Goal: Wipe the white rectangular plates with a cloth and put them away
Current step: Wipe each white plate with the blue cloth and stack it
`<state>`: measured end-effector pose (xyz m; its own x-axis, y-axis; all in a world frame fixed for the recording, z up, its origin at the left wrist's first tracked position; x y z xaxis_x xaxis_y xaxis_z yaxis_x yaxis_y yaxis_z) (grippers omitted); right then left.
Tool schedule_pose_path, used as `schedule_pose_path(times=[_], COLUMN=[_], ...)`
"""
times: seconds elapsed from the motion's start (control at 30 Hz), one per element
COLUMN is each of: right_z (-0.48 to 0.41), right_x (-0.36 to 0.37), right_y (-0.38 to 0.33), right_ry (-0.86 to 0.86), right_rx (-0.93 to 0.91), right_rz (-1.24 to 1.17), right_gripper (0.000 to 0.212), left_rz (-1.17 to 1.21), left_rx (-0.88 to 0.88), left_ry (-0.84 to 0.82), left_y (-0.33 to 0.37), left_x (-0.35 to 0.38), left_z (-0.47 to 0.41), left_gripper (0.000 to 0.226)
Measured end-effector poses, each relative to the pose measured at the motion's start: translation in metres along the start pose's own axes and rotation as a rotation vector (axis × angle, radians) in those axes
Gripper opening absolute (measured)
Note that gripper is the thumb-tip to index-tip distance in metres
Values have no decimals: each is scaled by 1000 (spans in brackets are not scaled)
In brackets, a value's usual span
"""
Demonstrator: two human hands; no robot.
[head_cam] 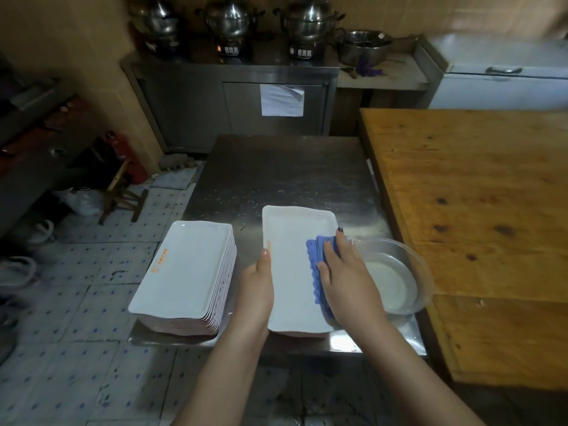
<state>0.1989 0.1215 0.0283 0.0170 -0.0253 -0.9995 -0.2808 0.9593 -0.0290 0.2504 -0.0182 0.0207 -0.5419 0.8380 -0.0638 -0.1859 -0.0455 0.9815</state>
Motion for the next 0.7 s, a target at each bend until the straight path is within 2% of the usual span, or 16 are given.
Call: schedule_pose_path(times=[0.13, 0.17, 0.23, 0.27, 0.33, 0.43, 0.6, 0.7], right_z=[14, 10, -4, -11, -22, -19, 1, 5], right_x=[15, 15, 8, 6, 6, 6, 15, 15], right_y=[1, 1, 7, 11, 20, 28, 38, 46], right_ry=[-15, -29, -32, -2, -78, -130, -148, -241], right_rx=[-25, 44, 311, 416, 540, 547, 577, 637], right_rz=[-42, -161, -473, -569, -719, -789, -960, -1089], right_gripper=[64, 65, 61, 61, 62, 38, 44, 37], left_rz=[-72, -76, -77, -79, -55, -42, -55, -78], left_rx=[58, 64, 70, 71, 61, 40, 45, 31], left_ry=[-2, 2, 5, -5, -4, 5, -59, -112], left_y=[6, 6, 4, 4, 3, 2, -4, -7], left_x=[-2, -1, -1, -1, -2, -4, -5, -5], left_z=[0, 2, 5, 6, 7, 3, -4, -6], left_gripper=[47, 47, 47, 47, 49, 48, 39, 38])
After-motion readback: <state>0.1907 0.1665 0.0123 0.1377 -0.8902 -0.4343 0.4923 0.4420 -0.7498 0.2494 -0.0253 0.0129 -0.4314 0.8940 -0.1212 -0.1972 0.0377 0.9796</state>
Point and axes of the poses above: each hand's wrist, its own z-axis away from the middle knuckle, its own x-axis out of the palm, y = z × x, the point moved 3 cm from there along -z, towards the middle knuckle, and after that the axes turned 14 degrees about x, right-handed, at the moved point
